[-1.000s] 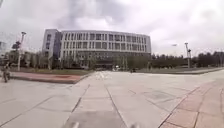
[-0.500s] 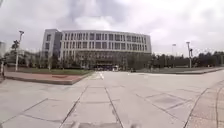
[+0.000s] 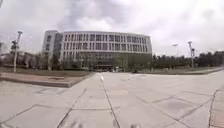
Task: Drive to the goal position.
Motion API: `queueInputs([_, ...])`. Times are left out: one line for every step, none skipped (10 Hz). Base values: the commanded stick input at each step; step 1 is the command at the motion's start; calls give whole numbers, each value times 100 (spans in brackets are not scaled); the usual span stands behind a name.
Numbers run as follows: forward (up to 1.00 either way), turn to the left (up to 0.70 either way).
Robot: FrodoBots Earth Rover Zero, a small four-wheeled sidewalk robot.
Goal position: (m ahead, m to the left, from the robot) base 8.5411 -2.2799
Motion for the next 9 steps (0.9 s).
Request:
queueInputs([70,0])
queueInputs([70,0])
queueInputs([70,0])
queueInputs([70,0])
queueInputs([70,0])
queueInputs([70,0])
queueInputs([70,0])
queueInputs([70,0])
queueInputs([70,0])
